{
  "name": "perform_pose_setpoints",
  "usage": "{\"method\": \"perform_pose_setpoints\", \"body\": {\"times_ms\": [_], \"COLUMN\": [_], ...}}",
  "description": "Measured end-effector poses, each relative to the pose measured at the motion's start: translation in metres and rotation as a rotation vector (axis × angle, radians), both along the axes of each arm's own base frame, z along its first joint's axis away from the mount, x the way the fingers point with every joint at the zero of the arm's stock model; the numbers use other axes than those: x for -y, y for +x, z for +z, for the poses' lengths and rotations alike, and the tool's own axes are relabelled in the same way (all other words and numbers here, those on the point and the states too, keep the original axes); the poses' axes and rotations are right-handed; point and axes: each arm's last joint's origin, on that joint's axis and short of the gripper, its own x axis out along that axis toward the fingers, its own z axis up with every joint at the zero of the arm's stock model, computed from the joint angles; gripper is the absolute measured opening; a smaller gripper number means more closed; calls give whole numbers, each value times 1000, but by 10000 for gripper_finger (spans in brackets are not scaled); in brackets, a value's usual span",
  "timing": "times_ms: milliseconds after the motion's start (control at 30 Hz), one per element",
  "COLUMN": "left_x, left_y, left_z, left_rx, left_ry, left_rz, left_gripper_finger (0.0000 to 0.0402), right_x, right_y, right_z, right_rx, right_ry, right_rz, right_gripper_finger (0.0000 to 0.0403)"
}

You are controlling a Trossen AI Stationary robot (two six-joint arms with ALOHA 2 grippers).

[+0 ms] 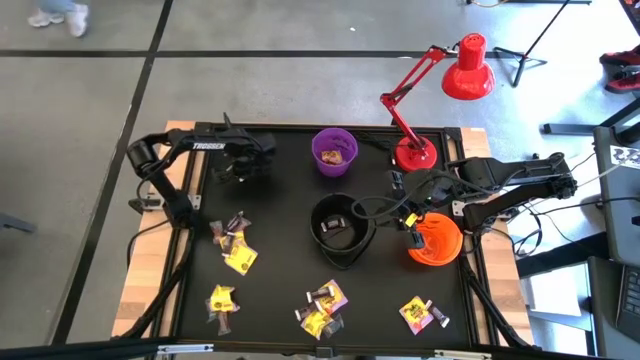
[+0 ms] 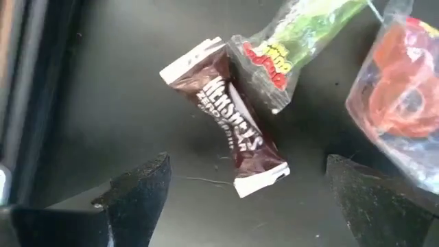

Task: Sort candy
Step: Put the brown chocolate into the black bucket

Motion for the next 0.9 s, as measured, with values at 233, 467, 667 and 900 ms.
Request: {"method": "perform_pose_setpoints", "body": {"times_ms": [233, 467, 667, 900], "left_x": [-6, -10, -11, -11], "left_y": [-7, -6, -7, -6], "left_z": [-2, -3, -3, -3], "left_rx": [17, 0, -15, -14], "left_ry": [-18, 53, 82, 81], "left_rz": [44, 31, 39, 39], "left_gripper_finger": [375, 375, 375, 325], "right_x": [0, 0, 0, 0], "right_y": [0, 0, 0, 0], "right_z": [0, 0, 0, 0], "right_rx": [0, 0, 0, 0], "right_ry": [0, 0, 0, 0], "right_rz": [0, 0, 0, 0], "right_gripper_finger": [117, 117, 117, 117]}}
